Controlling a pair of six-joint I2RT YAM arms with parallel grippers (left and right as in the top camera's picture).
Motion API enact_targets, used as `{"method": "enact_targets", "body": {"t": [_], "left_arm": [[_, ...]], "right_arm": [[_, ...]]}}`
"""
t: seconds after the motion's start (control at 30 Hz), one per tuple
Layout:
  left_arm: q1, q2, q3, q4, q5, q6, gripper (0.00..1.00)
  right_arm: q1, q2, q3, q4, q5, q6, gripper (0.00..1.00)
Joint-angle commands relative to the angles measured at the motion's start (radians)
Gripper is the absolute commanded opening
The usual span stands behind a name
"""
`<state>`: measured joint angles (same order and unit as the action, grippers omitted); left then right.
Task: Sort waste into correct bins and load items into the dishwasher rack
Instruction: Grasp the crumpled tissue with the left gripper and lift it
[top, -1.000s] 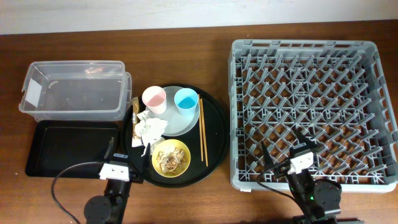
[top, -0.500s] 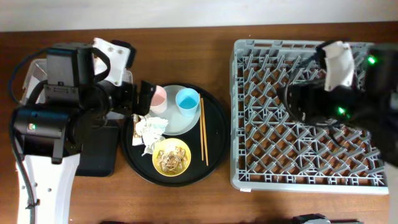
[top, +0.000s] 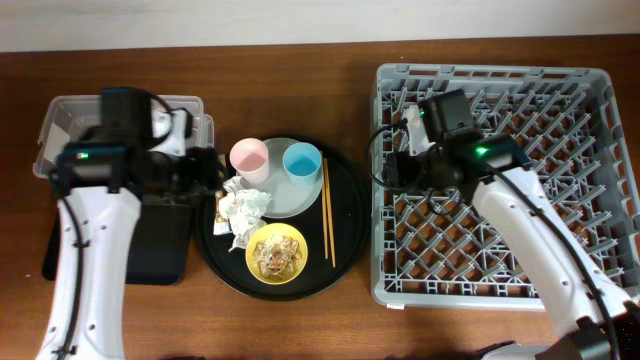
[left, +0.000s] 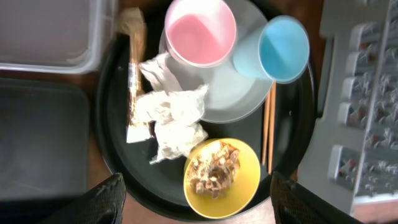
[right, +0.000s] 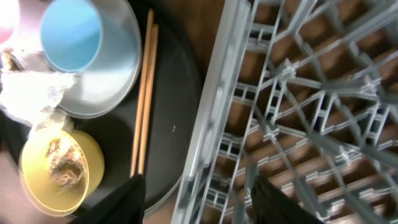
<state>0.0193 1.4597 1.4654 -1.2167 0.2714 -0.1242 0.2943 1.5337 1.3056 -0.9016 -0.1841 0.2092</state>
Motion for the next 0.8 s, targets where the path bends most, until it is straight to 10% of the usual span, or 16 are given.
{"method": "enact_targets", "body": {"t": [0.0,0.27,0.47,0.6,0.63,0.67,0.77], "left_arm": [[-0.086,-0.002,-0.032,0.010,-0.082,0.013,0.74],[-0.098,-0.002,-0.032,0.021,-0.085,0.013,0.74],[-0.095,-0.001,-0.032,0.023,-0.086,0.012,0.75],[0.077,-0.001,-0.032,0.032,-0.084,-0.095,0.81],[0.122,-0.001,-0.032,0.034,-0.067,-0.118,0.40],[0.113,-0.001,-0.045,0.016,-0.050,-0.117,0.27],[0.012,-0.001,-0.174,0.031,-0.059,-0.106,0.49]], "right_arm": [[0.028,0.069,-0.041,0.094,0.064,0.074,0.53],[0.078,0.240,-0.042,0.153,0.077,0.084,0.04],[0.079,0.238,-0.007,0.101,0.188,0.056,0.23],[0.082,0.224,0.373,-0.238,0.111,0.031,0.32],[0.082,0.224,0.428,-0.306,0.027,0.031,0.33],[0.082,0.225,0.428,-0.346,-0.004,0.031,0.37],[0.080,0.225,0.412,-0.370,0.008,0.031,0.40]]}}
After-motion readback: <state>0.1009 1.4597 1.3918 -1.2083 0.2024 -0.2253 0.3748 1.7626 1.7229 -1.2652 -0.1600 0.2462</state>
